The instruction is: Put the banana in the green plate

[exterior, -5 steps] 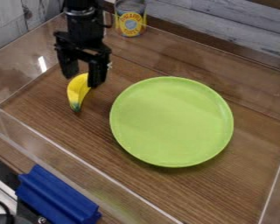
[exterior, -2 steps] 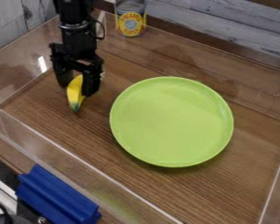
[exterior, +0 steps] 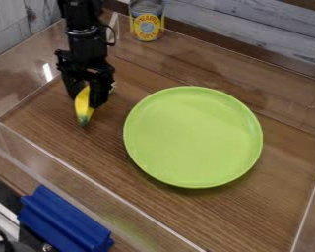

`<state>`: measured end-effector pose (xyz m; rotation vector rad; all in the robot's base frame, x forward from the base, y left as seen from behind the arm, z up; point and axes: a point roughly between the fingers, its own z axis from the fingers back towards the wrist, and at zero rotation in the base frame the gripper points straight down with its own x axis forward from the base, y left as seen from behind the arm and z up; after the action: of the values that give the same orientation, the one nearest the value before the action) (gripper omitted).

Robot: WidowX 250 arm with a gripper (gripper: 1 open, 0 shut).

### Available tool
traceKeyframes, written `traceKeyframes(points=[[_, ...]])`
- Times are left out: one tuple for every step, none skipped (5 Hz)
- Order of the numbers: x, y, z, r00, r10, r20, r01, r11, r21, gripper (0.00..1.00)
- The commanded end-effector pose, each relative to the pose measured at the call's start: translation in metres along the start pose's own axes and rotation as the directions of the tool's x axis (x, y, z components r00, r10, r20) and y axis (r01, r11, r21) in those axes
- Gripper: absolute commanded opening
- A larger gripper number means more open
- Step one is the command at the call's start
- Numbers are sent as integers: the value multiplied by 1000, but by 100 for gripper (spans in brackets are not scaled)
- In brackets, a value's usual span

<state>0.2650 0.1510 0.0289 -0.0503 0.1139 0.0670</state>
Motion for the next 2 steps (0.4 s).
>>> traceKeyframes(points=[[10,10,14,998,12,55,-13,1000,26,100],[11,11,13,998,14,55,-15,1000,21,100]])
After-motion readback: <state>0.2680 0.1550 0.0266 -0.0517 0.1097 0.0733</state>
